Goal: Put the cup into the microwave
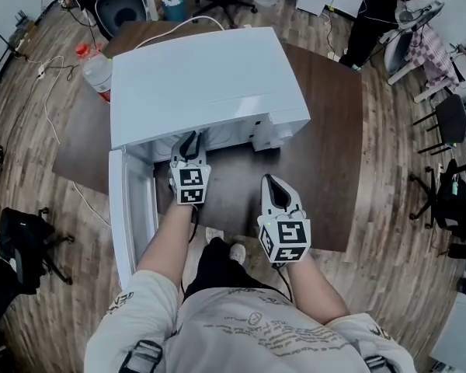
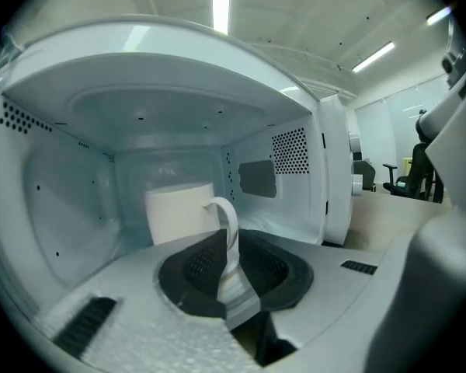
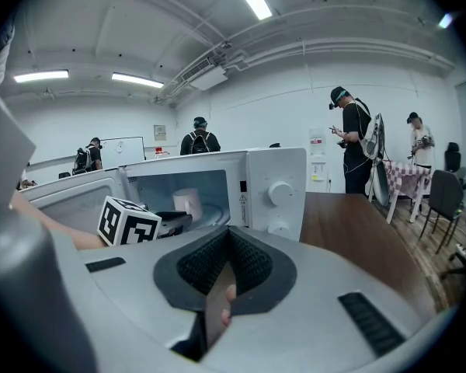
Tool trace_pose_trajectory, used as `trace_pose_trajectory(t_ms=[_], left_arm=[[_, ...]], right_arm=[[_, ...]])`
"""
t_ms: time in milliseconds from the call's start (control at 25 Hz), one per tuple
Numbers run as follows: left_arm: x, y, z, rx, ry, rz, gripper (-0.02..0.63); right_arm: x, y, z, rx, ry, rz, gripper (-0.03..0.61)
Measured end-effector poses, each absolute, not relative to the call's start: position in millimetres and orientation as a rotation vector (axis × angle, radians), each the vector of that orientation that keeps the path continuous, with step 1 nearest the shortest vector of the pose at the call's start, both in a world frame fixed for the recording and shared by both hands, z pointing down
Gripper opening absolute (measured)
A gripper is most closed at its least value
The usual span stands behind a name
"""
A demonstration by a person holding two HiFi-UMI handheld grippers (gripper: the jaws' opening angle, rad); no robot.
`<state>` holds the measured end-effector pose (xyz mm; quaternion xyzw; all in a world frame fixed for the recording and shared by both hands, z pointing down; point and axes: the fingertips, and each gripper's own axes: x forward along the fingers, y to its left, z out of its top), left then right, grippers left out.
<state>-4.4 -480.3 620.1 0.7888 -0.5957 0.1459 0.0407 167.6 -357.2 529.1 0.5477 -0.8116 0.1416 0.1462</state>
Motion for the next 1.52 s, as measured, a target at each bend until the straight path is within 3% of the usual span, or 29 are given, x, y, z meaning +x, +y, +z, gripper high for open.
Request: trace_pose_trajectory(t_ms=[440, 760, 1520], left_arm=[[-9.4, -450.8, 599.2, 2.363, -1.863, 0.419, 0.044], [5.2, -410.4, 543.4, 2.346, -1.843, 0.332, 0.015], [13.0, -315.6, 407.1, 2.38, -1.779, 0.255, 0.014]], right_arm=[[155.6, -351.9, 519.4, 1.544, -2.384, 0.395, 0.012], [129.8, -343.4, 490.2, 1.502, -2.503, 0.352, 0.012], [73.4, -334.9, 386.4, 1.407, -2.713, 0.215, 0.011]])
